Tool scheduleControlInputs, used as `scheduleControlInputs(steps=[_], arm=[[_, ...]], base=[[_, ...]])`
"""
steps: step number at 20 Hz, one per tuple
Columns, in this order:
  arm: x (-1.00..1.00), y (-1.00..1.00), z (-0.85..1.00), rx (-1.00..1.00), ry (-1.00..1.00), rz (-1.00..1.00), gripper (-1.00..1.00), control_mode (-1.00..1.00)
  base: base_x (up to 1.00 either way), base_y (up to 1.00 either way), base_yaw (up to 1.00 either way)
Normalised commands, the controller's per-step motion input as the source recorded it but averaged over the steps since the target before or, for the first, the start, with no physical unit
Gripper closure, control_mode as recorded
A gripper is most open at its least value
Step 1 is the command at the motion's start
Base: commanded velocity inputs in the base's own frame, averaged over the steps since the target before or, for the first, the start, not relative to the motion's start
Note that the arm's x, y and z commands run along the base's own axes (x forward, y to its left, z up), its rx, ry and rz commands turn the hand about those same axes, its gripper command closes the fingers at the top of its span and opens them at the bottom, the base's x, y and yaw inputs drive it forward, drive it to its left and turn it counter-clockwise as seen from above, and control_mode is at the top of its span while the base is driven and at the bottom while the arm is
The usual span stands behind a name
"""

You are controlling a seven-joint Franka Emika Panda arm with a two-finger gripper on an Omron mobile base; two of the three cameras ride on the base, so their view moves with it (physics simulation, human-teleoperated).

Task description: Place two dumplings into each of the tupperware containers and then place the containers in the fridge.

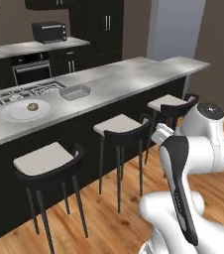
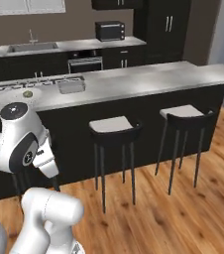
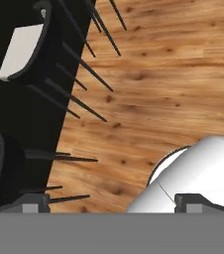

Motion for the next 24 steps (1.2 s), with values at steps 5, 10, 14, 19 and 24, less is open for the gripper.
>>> scheduleControlInputs(steps=[5, 10, 14, 19, 24], arm=[[0.00, 0.00, 0.00, 0.00, 0.00, 0.00, -1.00, 1.00], [0.00, 0.00, 0.00, 0.00, 0.00, 0.00, -1.00, 1.00], [0.00, 0.00, 0.00, 0.00, 0.00, 0.00, -1.00, 1.00], [0.00, 0.00, 0.00, 0.00, 0.00, 0.00, -1.00, 1.00], [0.00, 0.00, 0.00, 0.00, 0.00, 0.00, -1.00, 1.00]], base=[[0.00, 0.76, 0.40], [0.00, 0.61, 0.36], [0.01, 0.60, 0.22], [0.21, 0.67, 0.14], [0.44, 0.65, 0.16]])
